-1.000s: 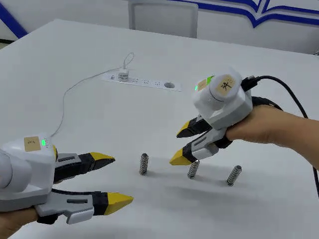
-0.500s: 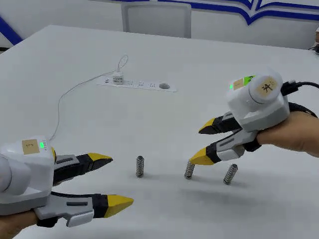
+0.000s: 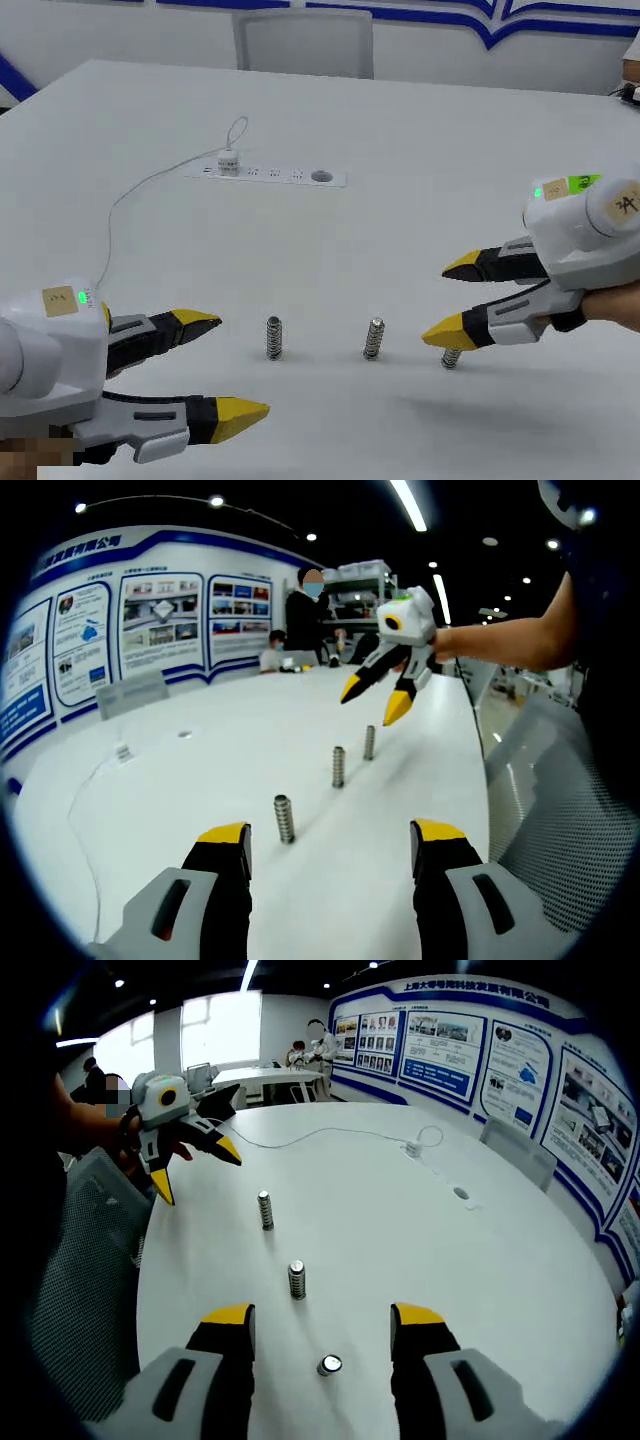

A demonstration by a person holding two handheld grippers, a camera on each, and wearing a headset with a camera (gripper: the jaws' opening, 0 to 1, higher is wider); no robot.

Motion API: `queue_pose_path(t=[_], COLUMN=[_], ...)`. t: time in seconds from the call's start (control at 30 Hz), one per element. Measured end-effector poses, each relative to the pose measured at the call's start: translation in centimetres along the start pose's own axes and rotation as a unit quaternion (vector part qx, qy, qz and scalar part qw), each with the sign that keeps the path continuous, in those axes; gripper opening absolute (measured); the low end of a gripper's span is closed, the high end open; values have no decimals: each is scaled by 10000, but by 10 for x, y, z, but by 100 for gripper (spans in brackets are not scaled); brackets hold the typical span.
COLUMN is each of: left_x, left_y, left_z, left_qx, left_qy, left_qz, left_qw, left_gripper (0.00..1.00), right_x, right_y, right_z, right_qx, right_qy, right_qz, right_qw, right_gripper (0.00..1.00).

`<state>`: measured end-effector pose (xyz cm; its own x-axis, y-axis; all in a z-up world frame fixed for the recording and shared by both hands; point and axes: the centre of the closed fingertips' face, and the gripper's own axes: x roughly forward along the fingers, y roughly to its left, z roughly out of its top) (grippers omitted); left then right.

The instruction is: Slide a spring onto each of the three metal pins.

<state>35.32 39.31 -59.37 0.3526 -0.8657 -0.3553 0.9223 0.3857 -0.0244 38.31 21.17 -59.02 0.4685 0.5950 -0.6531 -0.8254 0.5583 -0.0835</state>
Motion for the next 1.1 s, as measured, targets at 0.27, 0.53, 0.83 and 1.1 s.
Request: queue_pose_path(t=[0.27, 0.53, 0.83, 1.1], left_x=[0, 0, -2, -3], left_y=[-1, -3, -1, -1], left_z=[-1, -2, -3, -5], left_qx=[-30, -76, -129, -187], left_qy=[0, -21, -65, -80], left_qz=[36, 72, 135, 175], left_qw=[10000, 9999, 9998, 9996], left_gripper=[68, 69, 70, 71], right_x=[-13, -24, -29, -33], right_y=[7, 13, 23, 29], right_z=[-23, -36, -40, -45], right_qx=[218, 366, 525, 659], right_qy=[-159, -357, -638, -827], right_qz=[-135, -297, -387, -535], right_qw=[9995, 9982, 9958, 9930], right_gripper=[58, 60, 61, 64])
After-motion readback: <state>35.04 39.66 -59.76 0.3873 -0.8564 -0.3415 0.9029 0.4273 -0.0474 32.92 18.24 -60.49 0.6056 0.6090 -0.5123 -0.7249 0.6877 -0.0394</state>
